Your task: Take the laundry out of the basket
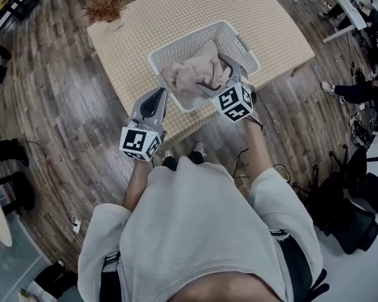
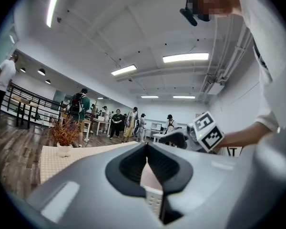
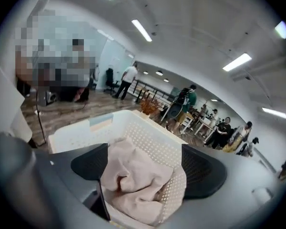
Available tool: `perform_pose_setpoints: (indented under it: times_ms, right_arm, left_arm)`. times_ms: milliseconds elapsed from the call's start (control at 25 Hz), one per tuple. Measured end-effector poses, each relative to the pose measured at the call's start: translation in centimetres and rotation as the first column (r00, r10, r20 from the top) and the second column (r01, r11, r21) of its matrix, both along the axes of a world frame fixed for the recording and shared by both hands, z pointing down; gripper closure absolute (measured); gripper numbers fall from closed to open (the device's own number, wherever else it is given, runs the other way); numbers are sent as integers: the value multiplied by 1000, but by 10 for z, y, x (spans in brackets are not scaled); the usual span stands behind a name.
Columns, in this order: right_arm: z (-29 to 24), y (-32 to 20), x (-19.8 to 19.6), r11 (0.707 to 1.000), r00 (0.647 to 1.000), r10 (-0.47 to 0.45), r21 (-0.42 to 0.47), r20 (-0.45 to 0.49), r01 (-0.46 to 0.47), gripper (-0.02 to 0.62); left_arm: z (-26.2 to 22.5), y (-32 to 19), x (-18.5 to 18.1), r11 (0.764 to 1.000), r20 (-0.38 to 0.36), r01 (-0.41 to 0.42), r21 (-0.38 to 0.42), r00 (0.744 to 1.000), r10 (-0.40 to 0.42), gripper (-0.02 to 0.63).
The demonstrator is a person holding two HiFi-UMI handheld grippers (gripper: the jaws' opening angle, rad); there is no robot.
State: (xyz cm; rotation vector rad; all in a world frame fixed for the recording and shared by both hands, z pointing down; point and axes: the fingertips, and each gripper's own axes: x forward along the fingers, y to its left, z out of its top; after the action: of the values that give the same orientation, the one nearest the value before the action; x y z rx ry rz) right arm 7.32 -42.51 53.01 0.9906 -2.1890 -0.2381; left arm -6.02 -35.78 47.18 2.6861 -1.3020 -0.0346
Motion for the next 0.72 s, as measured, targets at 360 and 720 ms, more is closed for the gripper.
perform_pose_setpoints:
  times_ms: [360, 720]
  right_arm:
    - [63, -22, -27, 974, 919, -199, -168, -341, 149, 63]
    - [111, -31, -28, 926, 734, -369, -290, -570, 240, 54]
  left_arm:
    - [1, -3, -23, 999, -11, 45, -4, 999, -45, 595]
    - [3, -4, -36, 997, -2, 72, -5, 997, -72, 595]
